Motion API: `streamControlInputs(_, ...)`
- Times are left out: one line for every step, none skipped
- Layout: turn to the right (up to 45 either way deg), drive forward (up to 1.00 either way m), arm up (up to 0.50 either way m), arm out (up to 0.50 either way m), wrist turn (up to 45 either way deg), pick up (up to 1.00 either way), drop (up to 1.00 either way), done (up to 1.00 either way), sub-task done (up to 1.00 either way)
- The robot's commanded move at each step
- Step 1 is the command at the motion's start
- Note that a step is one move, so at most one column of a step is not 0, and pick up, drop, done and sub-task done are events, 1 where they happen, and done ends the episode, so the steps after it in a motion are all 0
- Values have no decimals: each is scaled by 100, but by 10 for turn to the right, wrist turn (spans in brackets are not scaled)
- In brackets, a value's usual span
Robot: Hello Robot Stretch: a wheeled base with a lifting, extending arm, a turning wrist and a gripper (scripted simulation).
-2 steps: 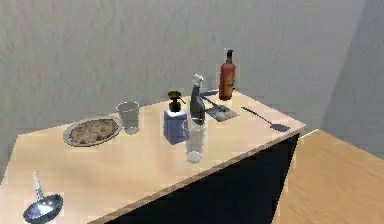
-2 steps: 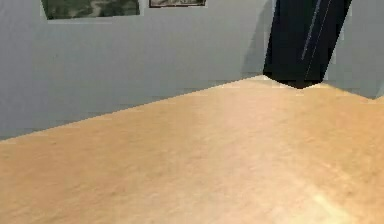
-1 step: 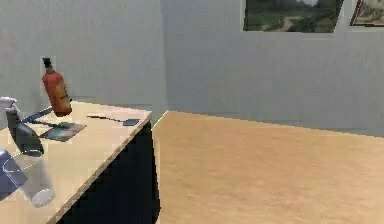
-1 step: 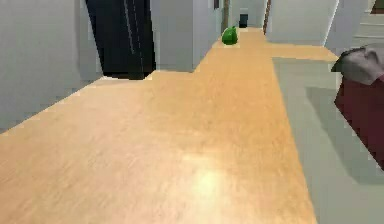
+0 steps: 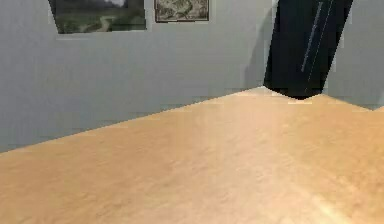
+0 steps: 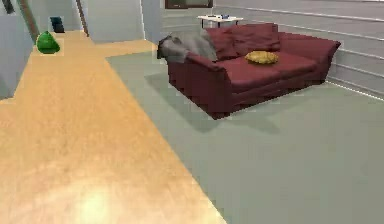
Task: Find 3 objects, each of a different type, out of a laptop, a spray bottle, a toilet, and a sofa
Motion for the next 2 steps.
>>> streamControlInputs(450, 0, 0, 0, 0, 0, 0, 0, 0)
streamControlInputs(150, 0, 0, 0, 0, 0, 0, 0, 0)
